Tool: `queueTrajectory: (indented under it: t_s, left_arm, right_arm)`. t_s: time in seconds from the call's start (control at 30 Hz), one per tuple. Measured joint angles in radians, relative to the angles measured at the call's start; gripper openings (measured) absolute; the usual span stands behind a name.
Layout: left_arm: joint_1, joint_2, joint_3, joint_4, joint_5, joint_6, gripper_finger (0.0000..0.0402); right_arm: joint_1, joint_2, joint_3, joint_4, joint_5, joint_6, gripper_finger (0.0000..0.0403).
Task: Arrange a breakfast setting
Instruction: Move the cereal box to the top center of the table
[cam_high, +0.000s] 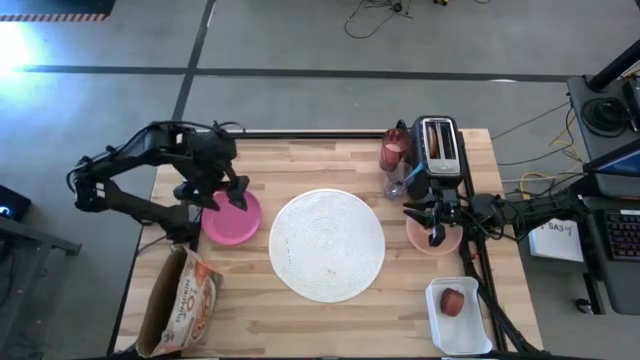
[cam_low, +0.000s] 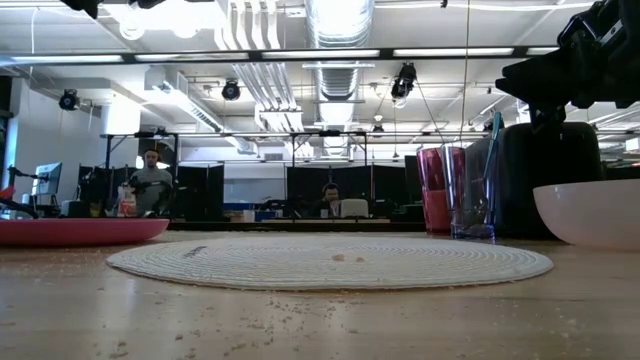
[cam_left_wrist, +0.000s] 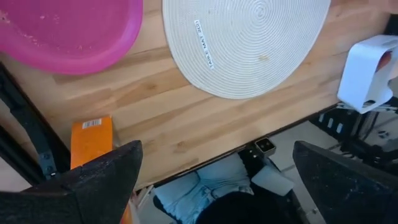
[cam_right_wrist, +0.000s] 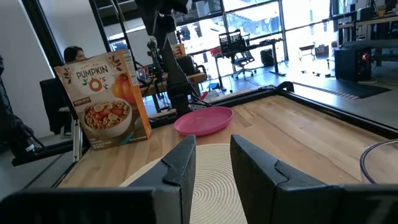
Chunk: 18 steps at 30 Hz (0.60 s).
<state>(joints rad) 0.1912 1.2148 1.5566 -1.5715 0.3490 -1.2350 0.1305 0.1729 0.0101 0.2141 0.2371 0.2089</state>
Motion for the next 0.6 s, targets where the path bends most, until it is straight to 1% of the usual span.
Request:
queueTrajectory:
  t_s: [0.13,0.27,0.4,0.6]
  left_arm:
    - [-0.019,0.059,0.027,0.0,0.003,0.039,0.04]
    - [-0.02,0.107,0.03,0.002,0.008,0.043,0.04]
    - [-0.022,0.129,-0.013,0.003,0.017,0.06,0.04]
    - [-0.032,0.145,-0.125,0.001,0.1,0.098,0.04]
  right_arm:
    - [0.0,0.0,0.0,0.0,0.0,0.0,0.0091]
    - [0.0,0.0,0.0,0.0,0.0,0.0,0.0091]
    - [0.0,0.0,0.0,0.0,0.0,0.0,0.0091]
    - [0.0,0.0,0.0,0.0,0.0,0.0,0.0091]
